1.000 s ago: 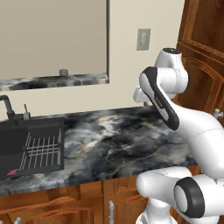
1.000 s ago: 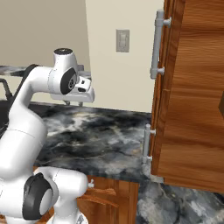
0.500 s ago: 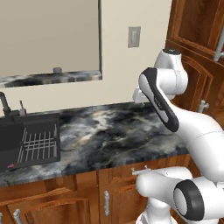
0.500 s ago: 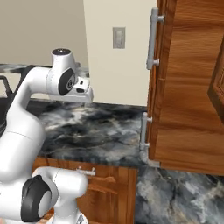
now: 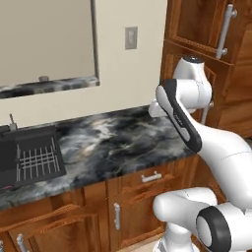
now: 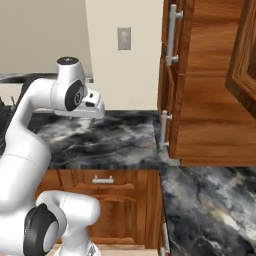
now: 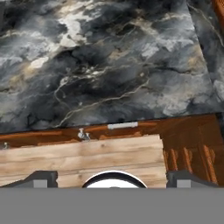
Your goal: Take a straw from the drawer in front and place it inside the glass cup on the dining counter.
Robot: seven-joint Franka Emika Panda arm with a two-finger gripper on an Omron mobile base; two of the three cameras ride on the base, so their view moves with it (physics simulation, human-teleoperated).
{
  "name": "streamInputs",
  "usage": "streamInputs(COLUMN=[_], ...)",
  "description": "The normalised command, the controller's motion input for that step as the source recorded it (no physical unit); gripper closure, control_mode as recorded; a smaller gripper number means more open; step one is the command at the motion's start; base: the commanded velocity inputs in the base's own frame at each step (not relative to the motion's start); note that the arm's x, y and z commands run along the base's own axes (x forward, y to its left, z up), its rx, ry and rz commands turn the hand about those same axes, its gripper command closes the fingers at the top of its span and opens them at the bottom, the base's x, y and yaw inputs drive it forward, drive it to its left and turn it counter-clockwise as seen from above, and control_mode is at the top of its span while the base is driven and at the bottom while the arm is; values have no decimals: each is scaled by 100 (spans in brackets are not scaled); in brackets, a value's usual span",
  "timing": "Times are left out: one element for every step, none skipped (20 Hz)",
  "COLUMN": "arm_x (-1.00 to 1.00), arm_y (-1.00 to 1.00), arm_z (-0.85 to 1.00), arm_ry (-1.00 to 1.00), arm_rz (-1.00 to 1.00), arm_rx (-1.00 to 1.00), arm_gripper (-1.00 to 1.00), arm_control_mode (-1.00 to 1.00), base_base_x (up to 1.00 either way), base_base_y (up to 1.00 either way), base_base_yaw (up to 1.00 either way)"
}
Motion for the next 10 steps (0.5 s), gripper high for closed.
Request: streamInputs(arm_x=[0,0,0,0,0,0,0,0,0,0], arm_y=[0,0,0,0,0,0,0,0,0,0], arm_z=[0,0,0,0,0,0,0,0,0,0], arm_ry=[0,0,0,0,0,0,0,0,0,0], arm_rz=[0,0,0,0,0,0,0,0,0,0], arm_rx=[0,0,0,0,0,0,0,0,0,0], arm_gripper=[-100,-100,-100,-100,-100,-100,-100,-100,-100,-100], arm_control_mode=[100,100,100,100,100,100,100,100,100,100], base_base_x=[-11,-14,-15,-15,-11,-7,-2,0,-1,-6], base_base_y=[66,75,79,81,89,91,87,84,81,77], base_base_yaw=[-40,-41,-43,-45,-46,-47,-47,-48,-48,-48])
